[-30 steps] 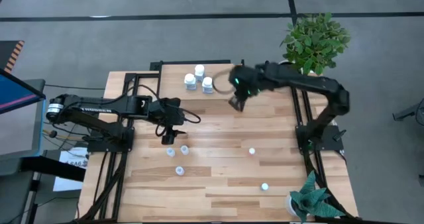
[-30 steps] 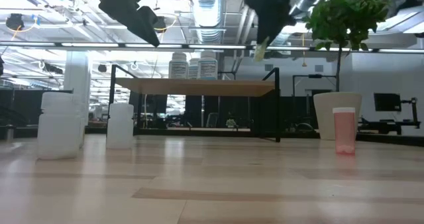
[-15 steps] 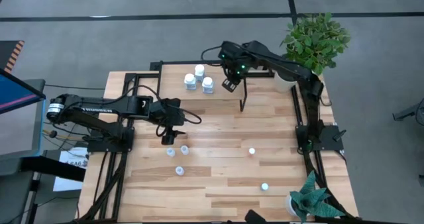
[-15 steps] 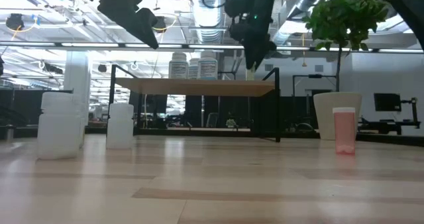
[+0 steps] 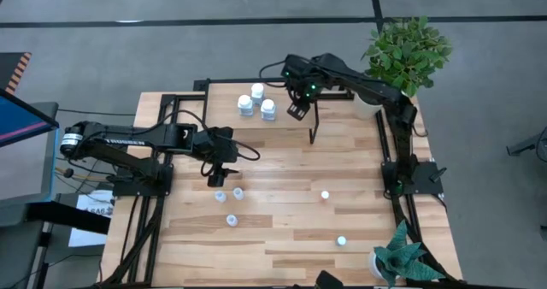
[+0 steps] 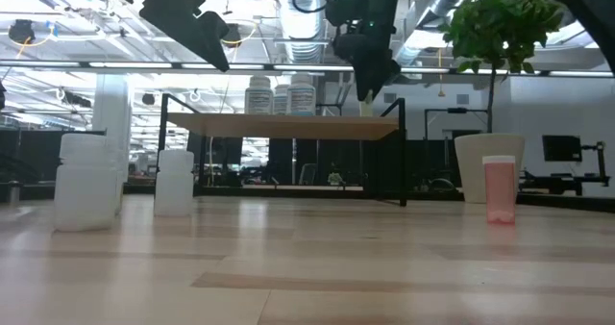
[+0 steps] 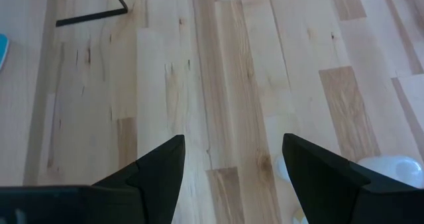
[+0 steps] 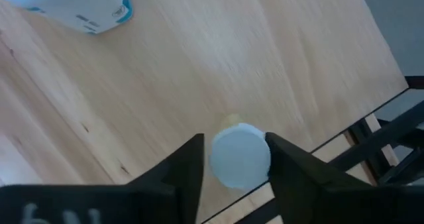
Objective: Pick and place medicine bottles onto shelf by color
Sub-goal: Put the yellow pill bottle on the shelf, then put the pink pill bottle on the shelf
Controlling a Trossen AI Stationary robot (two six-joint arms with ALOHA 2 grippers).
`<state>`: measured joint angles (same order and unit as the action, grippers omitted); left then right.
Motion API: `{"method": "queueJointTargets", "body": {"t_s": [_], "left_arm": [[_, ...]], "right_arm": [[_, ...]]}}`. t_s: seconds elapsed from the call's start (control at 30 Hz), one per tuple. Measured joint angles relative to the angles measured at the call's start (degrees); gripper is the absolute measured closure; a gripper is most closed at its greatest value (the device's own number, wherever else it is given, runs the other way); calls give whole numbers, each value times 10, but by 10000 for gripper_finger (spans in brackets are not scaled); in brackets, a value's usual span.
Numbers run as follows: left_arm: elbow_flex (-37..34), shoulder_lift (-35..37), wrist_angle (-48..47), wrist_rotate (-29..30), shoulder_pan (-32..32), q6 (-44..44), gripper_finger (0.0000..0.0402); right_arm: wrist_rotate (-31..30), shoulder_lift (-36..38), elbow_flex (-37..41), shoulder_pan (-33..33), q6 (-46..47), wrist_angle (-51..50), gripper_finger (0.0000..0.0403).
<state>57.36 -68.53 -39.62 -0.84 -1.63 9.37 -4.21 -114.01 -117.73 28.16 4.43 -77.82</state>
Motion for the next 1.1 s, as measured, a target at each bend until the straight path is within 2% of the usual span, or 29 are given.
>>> {"method": "queueJointTargets", "body": {"t_s": [0.13, 0.23, 0.63, 0.87, 1.1], "left_arm": [[0, 0, 0, 0, 0, -2, 160], [0, 0, 0, 0, 0, -2, 160], [0, 0, 0, -1, 0, -22, 160], [0, 0, 0, -1, 0, -44, 160], [0, 0, 0, -1, 0, -55, 160]], "right_arm": [[-1, -4, 0, 0, 0, 0, 176], [-2, 2, 0, 0, -2, 0, 164], [-4, 113, 0, -18, 28, -14, 178], [-9, 203, 8, -103, 77, -117, 179], [-52, 310, 138, -230, 199, -118, 184]]}}
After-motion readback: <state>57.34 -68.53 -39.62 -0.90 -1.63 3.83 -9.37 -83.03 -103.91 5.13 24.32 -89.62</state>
